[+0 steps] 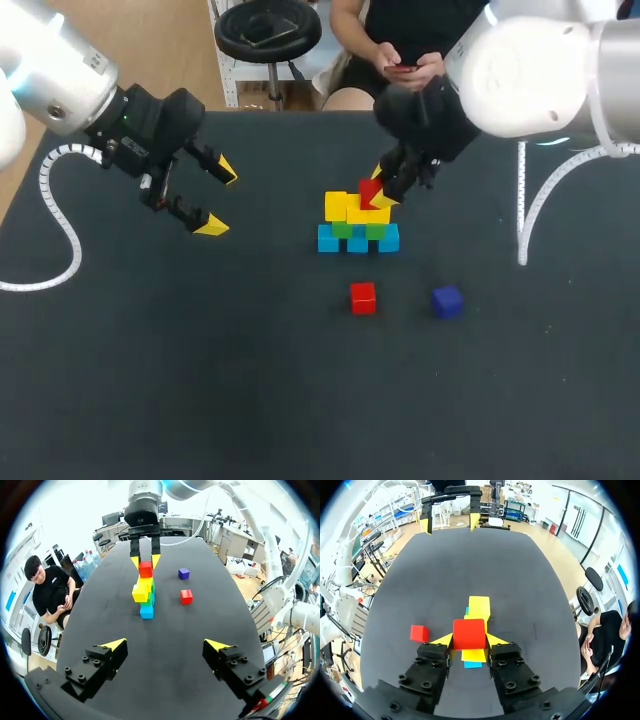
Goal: Place the blue cubes, place green cubes on the blue cubes, place the yellow cubes on the green cubes, then place the red cubes on the yellow cubes, and place purple cube on the red cubes.
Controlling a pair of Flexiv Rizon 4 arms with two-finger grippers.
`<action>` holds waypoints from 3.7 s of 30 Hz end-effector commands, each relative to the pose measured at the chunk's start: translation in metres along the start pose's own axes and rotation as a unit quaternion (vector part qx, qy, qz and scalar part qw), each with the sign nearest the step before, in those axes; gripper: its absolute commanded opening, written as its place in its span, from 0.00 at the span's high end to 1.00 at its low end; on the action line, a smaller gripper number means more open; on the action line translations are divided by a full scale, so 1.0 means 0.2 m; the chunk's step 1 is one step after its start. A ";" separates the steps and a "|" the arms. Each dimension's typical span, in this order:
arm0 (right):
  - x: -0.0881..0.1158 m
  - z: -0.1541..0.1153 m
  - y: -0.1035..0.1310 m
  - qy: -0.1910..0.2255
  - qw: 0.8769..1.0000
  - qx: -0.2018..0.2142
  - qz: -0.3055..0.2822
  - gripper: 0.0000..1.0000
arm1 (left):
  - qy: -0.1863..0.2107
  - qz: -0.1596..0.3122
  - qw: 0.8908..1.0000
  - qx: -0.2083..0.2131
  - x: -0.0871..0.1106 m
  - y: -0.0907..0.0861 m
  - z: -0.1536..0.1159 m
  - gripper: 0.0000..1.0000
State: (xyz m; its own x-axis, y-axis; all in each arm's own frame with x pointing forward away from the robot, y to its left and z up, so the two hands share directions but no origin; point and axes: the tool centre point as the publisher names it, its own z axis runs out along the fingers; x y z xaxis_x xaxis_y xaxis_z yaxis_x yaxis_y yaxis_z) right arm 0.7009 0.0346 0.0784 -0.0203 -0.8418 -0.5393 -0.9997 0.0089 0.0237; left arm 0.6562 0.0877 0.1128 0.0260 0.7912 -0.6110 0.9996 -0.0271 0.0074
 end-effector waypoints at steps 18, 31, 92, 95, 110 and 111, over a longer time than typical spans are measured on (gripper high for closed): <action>0.00 0.01 -0.02 -0.002 1.000 -0.002 0.004 0.58 | -0.002 0.002 1.000 0.000 0.01 0.00 0.00 0.00; -0.01 0.01 -0.03 -0.006 1.000 0.002 0.006 0.58 | -0.002 0.002 1.000 0.000 0.01 0.00 0.00 0.00; 0.60 -0.55 0.10 -0.109 0.992 0.048 0.029 0.00 | -0.002 0.002 1.000 0.000 0.01 0.00 0.00 0.00; 0.67 -0.58 0.12 -0.126 0.991 0.038 0.031 0.00 | -0.002 0.002 1.000 0.000 0.01 0.00 0.00 0.00; 0.81 -0.60 0.16 -0.129 0.991 0.029 0.029 0.00 | -0.002 0.002 1.000 0.000 0.01 0.00 0.00 0.00; 0.81 -0.60 0.16 -0.129 0.991 0.028 0.029 0.00 | -0.002 0.002 1.000 0.000 0.01 0.00 0.00 0.00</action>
State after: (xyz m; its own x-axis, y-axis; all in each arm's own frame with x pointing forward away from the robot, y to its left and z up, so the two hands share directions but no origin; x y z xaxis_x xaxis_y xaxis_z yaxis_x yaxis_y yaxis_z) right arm 0.6654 -0.1655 0.0939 -0.0743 -0.6774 -0.7319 -0.9954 0.0943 0.0137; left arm 0.6562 0.0877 0.1128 0.0260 0.7912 -0.6110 0.9996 -0.0271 0.0074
